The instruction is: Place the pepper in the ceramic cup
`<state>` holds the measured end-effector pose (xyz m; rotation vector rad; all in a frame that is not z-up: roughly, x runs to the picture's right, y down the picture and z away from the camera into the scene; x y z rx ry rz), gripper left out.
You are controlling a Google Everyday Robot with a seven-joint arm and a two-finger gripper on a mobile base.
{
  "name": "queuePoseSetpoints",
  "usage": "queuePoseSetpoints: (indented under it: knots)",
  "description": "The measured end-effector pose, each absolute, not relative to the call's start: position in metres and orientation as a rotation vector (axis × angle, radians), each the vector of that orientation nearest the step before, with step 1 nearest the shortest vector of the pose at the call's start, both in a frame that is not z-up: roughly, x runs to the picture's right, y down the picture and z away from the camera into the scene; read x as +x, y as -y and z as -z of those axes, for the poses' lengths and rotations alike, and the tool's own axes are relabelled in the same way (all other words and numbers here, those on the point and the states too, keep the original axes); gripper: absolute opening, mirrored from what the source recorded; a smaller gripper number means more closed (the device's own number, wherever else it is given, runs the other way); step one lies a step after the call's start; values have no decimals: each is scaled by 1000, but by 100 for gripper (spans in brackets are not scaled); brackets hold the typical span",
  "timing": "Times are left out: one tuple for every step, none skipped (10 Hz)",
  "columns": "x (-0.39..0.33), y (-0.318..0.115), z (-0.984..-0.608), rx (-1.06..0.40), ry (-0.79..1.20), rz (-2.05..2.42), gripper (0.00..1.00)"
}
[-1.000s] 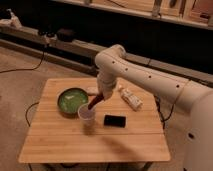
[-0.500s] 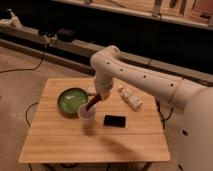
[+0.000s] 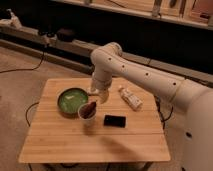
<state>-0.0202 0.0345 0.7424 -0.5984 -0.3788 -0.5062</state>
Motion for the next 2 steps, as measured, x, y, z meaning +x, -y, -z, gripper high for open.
queuePoseSetpoints:
  knots:
    - [-15,-35,-742,-605,377,505,80]
    - [-13,-35,-742,-605,375,503,80]
